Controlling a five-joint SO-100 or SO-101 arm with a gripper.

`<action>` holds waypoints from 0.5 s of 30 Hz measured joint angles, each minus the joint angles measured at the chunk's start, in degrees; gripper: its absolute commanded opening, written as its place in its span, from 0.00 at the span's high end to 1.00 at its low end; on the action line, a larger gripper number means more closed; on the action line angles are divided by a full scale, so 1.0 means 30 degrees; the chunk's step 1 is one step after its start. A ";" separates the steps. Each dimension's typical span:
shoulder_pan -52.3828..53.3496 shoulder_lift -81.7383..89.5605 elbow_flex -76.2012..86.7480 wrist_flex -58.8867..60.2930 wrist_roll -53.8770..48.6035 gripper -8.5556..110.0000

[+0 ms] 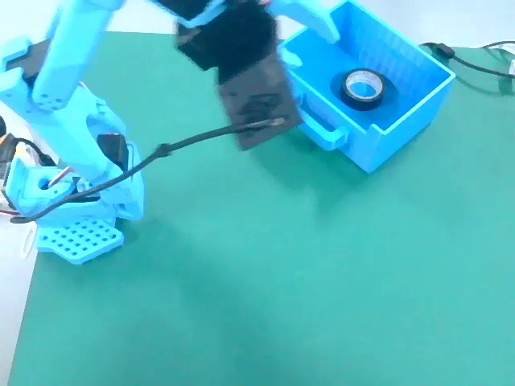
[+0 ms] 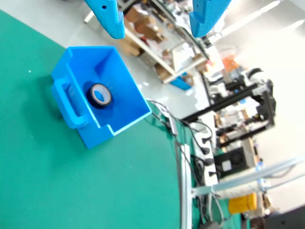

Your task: Put the tape in the box

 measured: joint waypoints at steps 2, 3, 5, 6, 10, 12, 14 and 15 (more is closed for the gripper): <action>0.0088 0.0732 0.0000 0.0352 0.0029 0.77; 0.0029 0.1084 0.0000 0.0352 0.0059 0.77; 0.0146 0.1875 0.0029 0.0439 0.0059 0.77; 0.0205 0.2402 0.0469 0.0439 0.0059 0.77; 0.0322 0.4600 0.2871 0.0439 0.0059 0.77; 0.0498 0.5830 0.4277 0.0381 0.0059 0.77; 0.0732 0.7354 0.6006 0.0117 0.0059 0.77; 0.0996 0.8057 0.6826 -0.0146 -0.0029 0.77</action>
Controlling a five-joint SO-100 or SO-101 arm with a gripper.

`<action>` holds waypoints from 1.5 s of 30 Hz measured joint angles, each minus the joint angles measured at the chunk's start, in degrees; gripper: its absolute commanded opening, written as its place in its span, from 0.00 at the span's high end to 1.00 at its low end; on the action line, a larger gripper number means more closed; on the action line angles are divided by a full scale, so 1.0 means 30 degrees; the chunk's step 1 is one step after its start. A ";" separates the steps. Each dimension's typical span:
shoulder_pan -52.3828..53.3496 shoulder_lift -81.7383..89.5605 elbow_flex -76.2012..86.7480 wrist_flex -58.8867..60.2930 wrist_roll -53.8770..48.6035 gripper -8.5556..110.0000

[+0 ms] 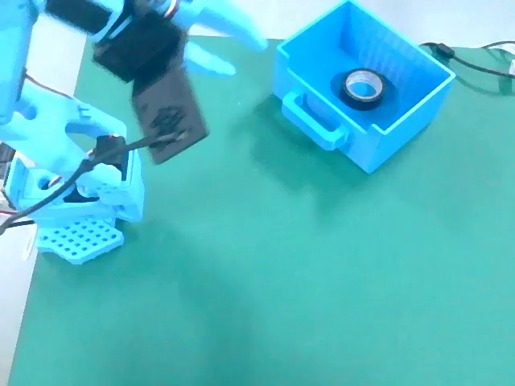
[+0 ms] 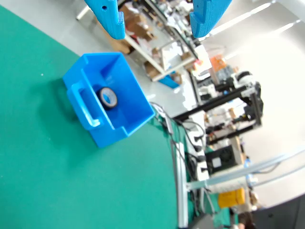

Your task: Put the tape in the box

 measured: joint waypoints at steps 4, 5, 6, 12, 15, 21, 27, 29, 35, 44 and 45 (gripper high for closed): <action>0.0088 0.2139 0.3018 -0.0732 -0.0059 0.77; 0.0205 0.2549 0.3721 -0.0996 -0.0059 0.77; 0.0234 0.2988 0.4395 -0.1289 -0.0059 0.77; 0.0996 0.7178 1.0078 -0.4072 -0.0059 0.77; 0.1055 0.8848 1.3184 -0.5420 -0.0059 0.77; 0.2900 0.9551 1.8105 -0.8174 -0.0059 0.77; 0.3193 0.9463 2.2266 -1.0547 0.0000 0.77; 0.3135 0.9492 2.3613 -1.1221 0.0059 0.78; 0.3867 0.9551 2.6660 -1.3506 0.0059 0.79; 0.4189 1.3477 3.0762 -1.4531 0.0352 0.82; 0.4189 1.4121 3.1201 -1.4561 0.0352 0.82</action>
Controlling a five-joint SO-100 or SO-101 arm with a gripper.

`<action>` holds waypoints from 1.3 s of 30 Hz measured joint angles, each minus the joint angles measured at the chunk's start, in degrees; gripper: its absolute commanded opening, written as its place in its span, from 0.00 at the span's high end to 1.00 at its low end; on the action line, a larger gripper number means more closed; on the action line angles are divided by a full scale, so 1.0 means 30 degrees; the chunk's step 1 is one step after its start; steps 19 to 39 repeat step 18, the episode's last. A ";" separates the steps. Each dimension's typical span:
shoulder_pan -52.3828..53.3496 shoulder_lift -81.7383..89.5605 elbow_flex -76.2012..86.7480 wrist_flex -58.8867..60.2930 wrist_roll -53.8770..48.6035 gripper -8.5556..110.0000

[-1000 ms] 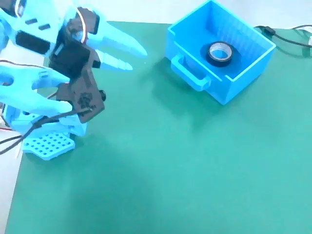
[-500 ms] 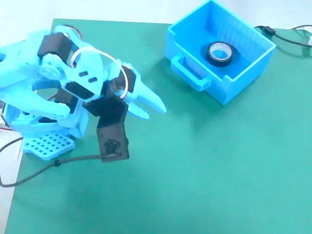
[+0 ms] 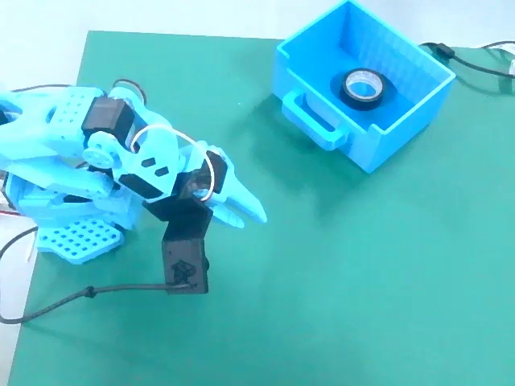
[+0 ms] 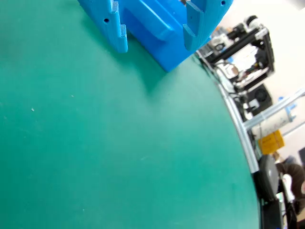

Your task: Put the tape in the box

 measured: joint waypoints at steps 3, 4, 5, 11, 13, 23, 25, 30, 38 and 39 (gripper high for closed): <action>0.0000 0.0586 0.0586 0.0000 0.0059 0.84; 0.0000 0.0615 0.0820 0.0000 0.0059 0.85; 0.0000 0.0674 0.0996 0.0000 0.0059 0.86; 0.0029 0.1025 0.1699 0.0000 0.0059 0.90; 0.0000 0.1055 0.1963 0.0000 0.0293 0.91; 0.0000 0.1084 0.1992 0.0000 0.0293 0.92; 0.0000 0.1084 0.1992 0.0000 0.0293 0.92; 0.0000 0.1084 0.1992 0.0000 0.0293 0.92; 0.0000 0.1084 0.1992 0.0000 0.0293 0.92; 0.0000 0.1084 0.1992 0.0000 0.0293 0.92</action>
